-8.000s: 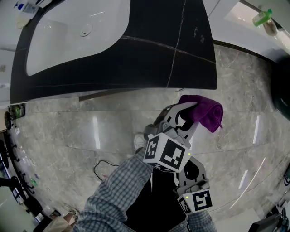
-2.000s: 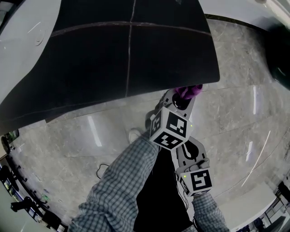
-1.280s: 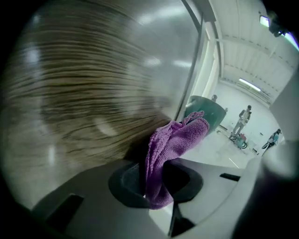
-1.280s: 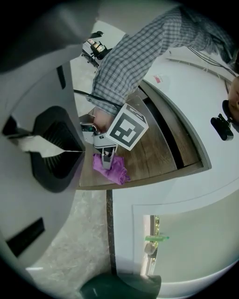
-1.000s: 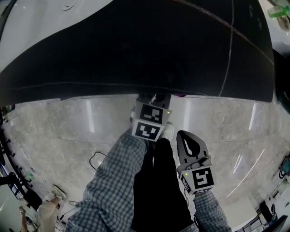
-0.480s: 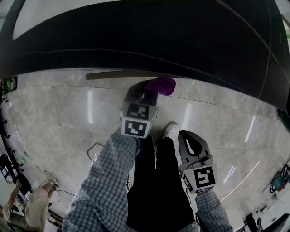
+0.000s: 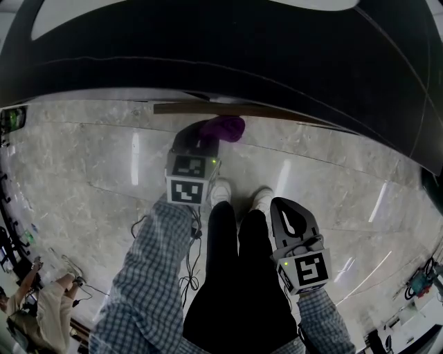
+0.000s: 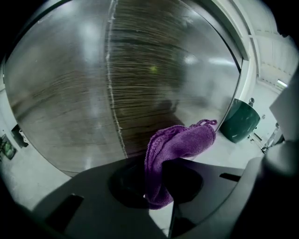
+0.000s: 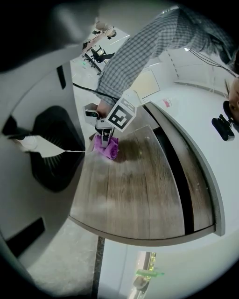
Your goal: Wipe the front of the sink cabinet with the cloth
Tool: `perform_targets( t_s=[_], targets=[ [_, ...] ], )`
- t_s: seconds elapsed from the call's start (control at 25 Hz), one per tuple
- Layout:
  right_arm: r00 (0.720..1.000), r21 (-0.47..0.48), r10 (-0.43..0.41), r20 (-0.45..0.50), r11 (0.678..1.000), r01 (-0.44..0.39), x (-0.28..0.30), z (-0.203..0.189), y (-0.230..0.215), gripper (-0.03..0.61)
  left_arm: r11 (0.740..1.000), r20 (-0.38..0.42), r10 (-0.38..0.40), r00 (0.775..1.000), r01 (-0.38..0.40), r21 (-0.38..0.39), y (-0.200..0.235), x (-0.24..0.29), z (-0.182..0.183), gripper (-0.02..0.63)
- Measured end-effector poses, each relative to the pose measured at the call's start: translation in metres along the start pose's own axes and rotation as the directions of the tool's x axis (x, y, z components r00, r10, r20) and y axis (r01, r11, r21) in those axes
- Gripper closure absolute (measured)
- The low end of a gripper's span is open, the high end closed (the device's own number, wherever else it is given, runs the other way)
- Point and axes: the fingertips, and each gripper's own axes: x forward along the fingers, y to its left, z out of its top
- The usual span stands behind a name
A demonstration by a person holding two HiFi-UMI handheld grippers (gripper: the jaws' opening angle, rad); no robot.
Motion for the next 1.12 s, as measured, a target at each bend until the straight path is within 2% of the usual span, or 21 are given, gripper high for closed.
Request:
perform_targets(
  t_s=[0.2,0.76,1.12],
  targets=[
    [1.000,0.025,0.002,0.010,1.000,-0.002,0.006,0.005,0.008,0.560,0.998,0.001,0.047,0.999,-0.047,-0.033,0.028,-0.010,-0.006,0.545],
    [1.000,-0.048,0.027,0.005,0.998,-0.027,0.004,0.023,0.032,0.560,0.980,0.028,0.154,0.988,-0.148,-0.134,0.083,-0.053,-0.011,0.545],
    [0.999,-0.058,0.018,0.026,0.998,-0.017,-0.031,0.057,0.047,0.560,0.986,0.028,0.143,0.989,-0.141,-0.085,0.072,-0.128,0.007,0.545]
  ],
)
